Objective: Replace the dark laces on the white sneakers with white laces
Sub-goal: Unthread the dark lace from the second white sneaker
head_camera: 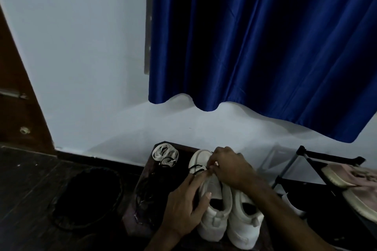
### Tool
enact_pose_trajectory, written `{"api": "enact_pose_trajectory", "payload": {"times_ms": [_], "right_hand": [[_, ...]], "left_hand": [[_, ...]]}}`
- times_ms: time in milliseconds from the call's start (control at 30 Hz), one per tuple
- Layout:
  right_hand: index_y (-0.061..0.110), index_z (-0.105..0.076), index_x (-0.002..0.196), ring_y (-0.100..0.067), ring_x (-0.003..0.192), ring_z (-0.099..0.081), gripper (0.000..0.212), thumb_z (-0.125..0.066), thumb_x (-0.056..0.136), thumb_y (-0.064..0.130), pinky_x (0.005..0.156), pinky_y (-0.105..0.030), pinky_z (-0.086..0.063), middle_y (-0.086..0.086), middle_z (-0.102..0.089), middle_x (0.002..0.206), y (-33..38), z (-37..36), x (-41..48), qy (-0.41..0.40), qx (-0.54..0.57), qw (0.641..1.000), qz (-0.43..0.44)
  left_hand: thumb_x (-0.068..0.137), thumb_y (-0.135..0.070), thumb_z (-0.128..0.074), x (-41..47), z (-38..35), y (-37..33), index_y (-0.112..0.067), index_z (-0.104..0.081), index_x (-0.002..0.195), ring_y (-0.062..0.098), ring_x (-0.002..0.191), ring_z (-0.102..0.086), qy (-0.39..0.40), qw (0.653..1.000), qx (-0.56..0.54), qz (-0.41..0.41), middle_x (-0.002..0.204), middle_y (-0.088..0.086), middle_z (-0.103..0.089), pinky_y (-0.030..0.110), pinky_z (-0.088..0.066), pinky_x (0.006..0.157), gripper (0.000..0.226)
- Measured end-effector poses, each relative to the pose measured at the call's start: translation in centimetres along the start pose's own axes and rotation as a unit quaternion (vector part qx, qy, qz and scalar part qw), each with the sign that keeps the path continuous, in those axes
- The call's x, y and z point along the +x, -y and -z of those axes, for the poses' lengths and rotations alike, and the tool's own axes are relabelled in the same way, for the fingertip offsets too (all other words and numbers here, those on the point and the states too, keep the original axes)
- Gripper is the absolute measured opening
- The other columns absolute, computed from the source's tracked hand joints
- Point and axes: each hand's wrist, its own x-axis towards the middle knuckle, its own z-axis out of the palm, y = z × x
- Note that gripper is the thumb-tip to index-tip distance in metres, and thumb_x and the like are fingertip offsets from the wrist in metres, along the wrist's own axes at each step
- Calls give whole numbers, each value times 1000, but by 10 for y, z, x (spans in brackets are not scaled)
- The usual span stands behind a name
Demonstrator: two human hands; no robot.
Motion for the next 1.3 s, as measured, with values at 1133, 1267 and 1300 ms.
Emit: {"api": "enact_pose_trajectory", "payload": {"times_ms": [1133,1267,1300], "right_hand": [[25,-70,100,-19,113,-52,18,-56,89,27,93,-41,-45,1,-56,113,8,0,9,40,-27,998,-30],[21,-74,97,-16,104,-60,17,-64,85,27,88,-33,-50,4,-64,101,-2,4,14,78,38,995,-52],[16,-75,98,-18,103,-62,18,-65,85,25,85,-31,-51,1,-68,101,-2,5,16,95,47,993,-53]], "left_hand": [[100,-51,-35,-3,-2,2,-46,-42,137,-3,105,-58,32,999,11,16,119,-16,-56,26,-53,77,38],[100,-54,-33,-3,-2,3,-45,-44,137,-5,111,-56,36,999,10,18,123,-18,-56,26,-53,81,40],[99,-55,-33,-3,-2,3,-45,-45,136,-6,111,-56,35,999,10,18,123,-19,-55,25,-52,81,40]]}}
